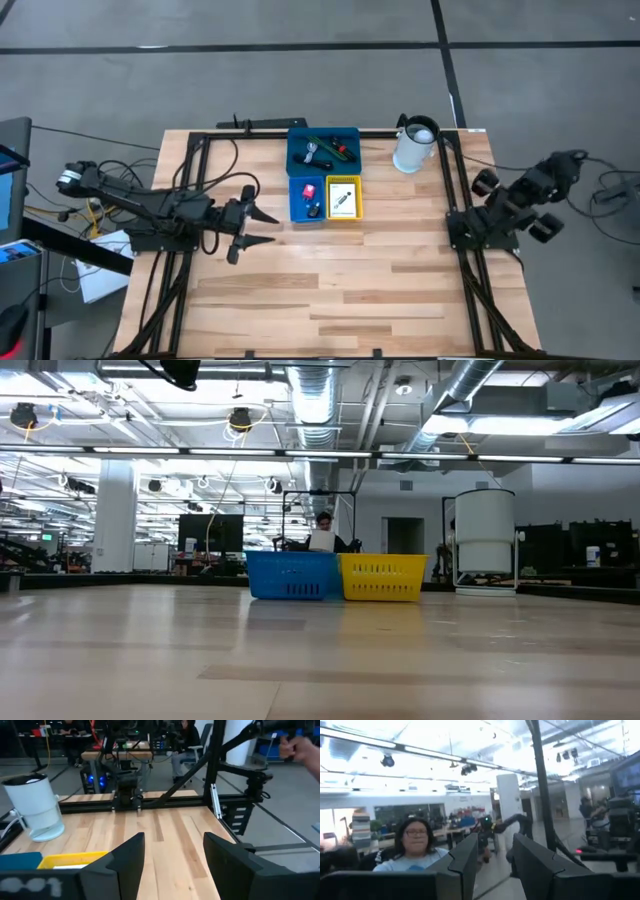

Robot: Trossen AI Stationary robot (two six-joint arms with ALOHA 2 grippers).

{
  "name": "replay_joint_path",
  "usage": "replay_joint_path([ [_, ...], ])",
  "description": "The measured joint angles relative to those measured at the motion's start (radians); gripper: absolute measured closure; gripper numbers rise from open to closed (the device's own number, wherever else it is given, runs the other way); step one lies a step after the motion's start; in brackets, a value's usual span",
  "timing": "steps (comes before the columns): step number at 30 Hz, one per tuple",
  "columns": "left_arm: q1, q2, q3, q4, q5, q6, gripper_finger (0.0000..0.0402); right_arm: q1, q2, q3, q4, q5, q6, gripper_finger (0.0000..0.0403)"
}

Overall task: Pick and place items into bin
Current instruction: Return to Home Position

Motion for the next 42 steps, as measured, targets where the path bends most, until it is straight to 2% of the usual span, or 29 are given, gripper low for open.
replay_joint_path([
  [1, -0.012, 0.000, 0.000, 0.002, -0.012, 0.000, 0.0210, 0.001, 0.006, -0.036, 0.038, 0.001, 0.000, 0.0285],
  [3, -0.033, 0.001, -0.002, 0.013, -0.041, 0.000, 0.0210, -0.003, 0.008, -0.080, -0.019, -0.019, -0.004, 0.0285],
  [6, -0.057, 0.005, -0.001, 0.062, -0.072, 0.000, 0.0210, 0.002, 0.062, -0.149, 0.157, -0.045, 0.007, 0.0285],
  [9, -0.085, 0.013, -0.001, 0.111, -0.076, 0.011, 0.0210, 0.010, 0.076, -0.263, 0.198, -0.094, -0.005, 0.0285],
  [11, -0.099, 0.016, -0.001, 0.111, -0.076, 0.018, 0.0210, 0.020, 0.056, -0.344, 0.334, -0.113, -0.017, 0.0285],
  [16, -0.140, 0.055, -0.001, 0.136, -0.080, 0.021, 0.0210, 0.031, 0.004, -0.552, 0.493, -0.105, -0.021, 0.0285],
  [18, -0.160, 0.077, -0.001, 0.162, -0.081, 0.027, 0.0210, 0.031, 0.002, -0.589, 0.566, -0.124, 0.004, 0.0285],
  [24, -0.200, 0.169, -0.007, 0.236, -0.080, 0.021, 0.0210, 0.031, 0.003, -0.614, 0.538, -0.098, 0.026, 0.0285],
  [26, -0.211, 0.201, -0.050, 0.327, -0.081, -0.003, 0.0210, 0.031, 0.004, -0.614, 0.510, -0.098, 0.015, 0.0285],
  [29, -0.218, 0.232, -0.162, 0.556, -0.062, -0.024, 0.0210, 0.031, 0.004, -0.614, 0.459, -0.090, -0.004, 0.0285],
  [35, -0.214, 0.200, -0.429, 0.999, -0.052, -0.042, 0.0210, 0.031, 0.005, -0.614, 0.358, 0.023, -0.008, 0.0285],
  [42, -0.214, 0.081, -0.608, 1.104, -0.120, -0.085, 0.0210, 0.031, 0.006, -0.614, 0.311, 0.035, -0.031, 0.0285],
])
